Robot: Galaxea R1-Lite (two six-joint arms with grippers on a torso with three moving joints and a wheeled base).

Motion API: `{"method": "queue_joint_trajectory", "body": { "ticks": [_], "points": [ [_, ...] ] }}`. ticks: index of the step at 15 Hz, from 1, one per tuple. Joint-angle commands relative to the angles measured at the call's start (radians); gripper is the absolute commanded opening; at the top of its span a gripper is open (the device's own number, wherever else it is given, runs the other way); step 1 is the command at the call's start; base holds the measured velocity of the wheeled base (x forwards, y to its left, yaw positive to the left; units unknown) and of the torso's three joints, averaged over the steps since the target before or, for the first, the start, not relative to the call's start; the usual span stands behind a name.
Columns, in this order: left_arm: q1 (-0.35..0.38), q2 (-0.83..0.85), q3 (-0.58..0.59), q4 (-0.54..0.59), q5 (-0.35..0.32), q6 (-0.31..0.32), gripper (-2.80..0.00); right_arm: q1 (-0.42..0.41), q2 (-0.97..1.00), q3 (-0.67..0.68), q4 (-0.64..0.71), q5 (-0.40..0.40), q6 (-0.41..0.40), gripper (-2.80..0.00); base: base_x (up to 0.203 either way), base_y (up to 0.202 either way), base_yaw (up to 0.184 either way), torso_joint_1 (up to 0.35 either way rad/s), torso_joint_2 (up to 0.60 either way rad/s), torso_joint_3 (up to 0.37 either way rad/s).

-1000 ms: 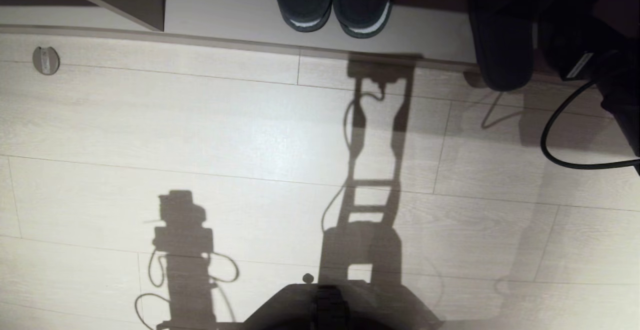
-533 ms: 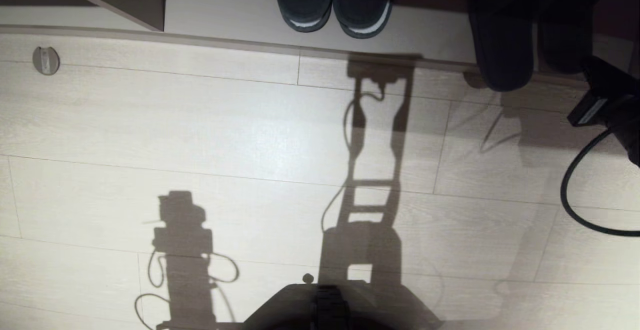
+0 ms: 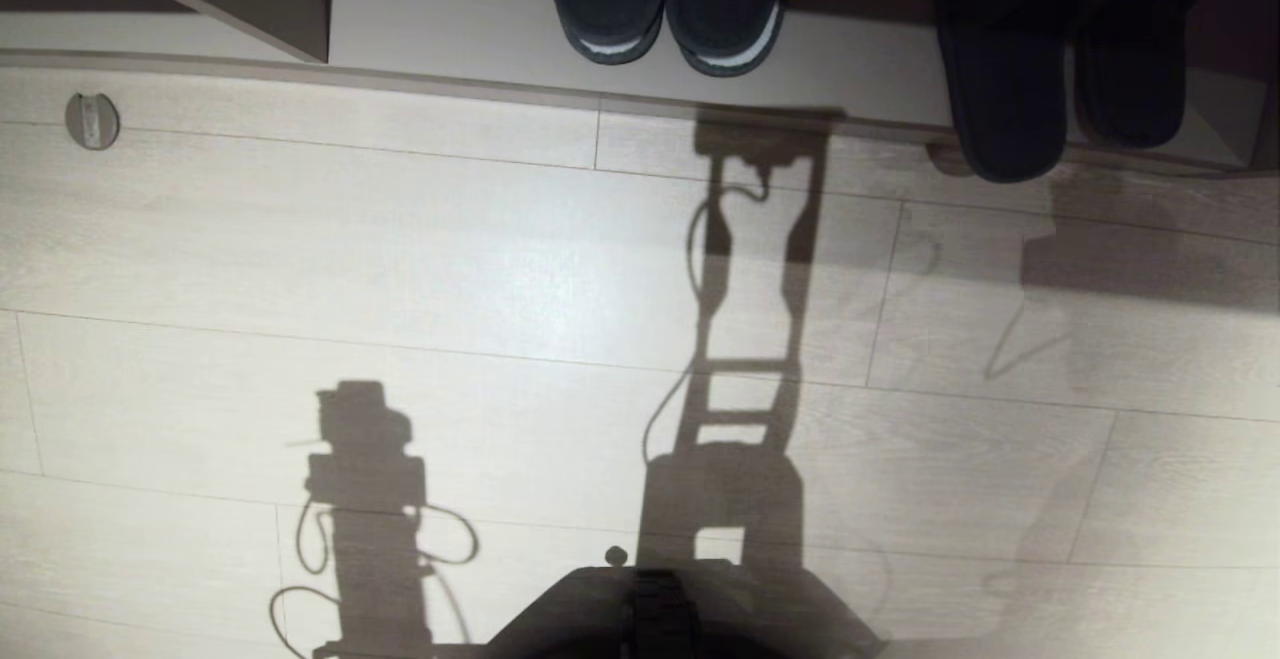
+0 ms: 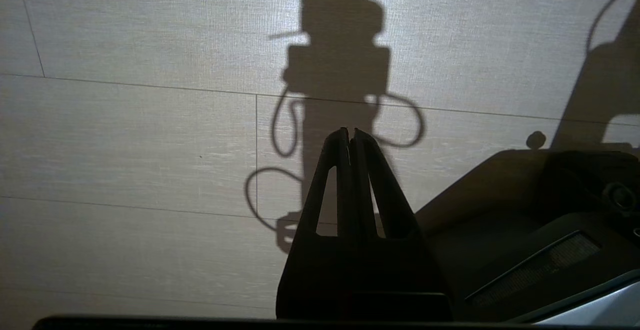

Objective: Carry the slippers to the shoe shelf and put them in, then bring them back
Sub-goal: Pick up the slippers in the shoe cabinet

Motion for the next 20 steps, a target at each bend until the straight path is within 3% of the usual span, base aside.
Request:
{"method": "queue_joint_trajectory", "body": {
  "ticks": [1, 6, 8, 11, 13, 20],
  "points": [
    [0.000, 0.000, 0.002, 0.000, 0.000, -0.001, -2.80, 0.000, -0.217, 0.034, 0.102, 0.007, -0.001, -2.80, 0.000, 0.000, 0.000, 0.000, 0.00, 0.000],
    [0.000, 0.000, 0.002, 0.000, 0.000, -0.001, -2.80, 0.014, -0.714, 0.059, 0.708, 0.123, 0.012, -2.80, 0.000, 0.000, 0.000, 0.000, 0.00, 0.000],
    [0.000, 0.000, 0.002, 0.000, 0.000, -0.001, -2.80, 0.018, -0.835, 0.102, 0.888, 0.159, 0.032, -2.80, 0.000, 0.000, 0.000, 0.000, 0.00, 0.000],
    [0.000, 0.000, 0.002, 0.000, 0.000, -0.001, -2.80, 0.020, -0.919, 0.221, 0.957, 0.169, 0.050, -2.80, 0.000, 0.000, 0.000, 0.000, 0.00, 0.000],
    [0.000, 0.000, 0.002, 0.000, 0.000, -0.001, -2.80, 0.020, -0.945, 0.218, 1.014, 0.160, 0.100, -2.80, 0.000, 0.000, 0.000, 0.000, 0.00, 0.000],
    [0.000, 0.000, 0.002, 0.000, 0.000, -0.001, -2.80, 0.020, -0.943, 0.231, 1.039, 0.073, 0.097, -2.80, 0.000, 0.000, 0.000, 0.000, 0.00, 0.000]
  ]
}}
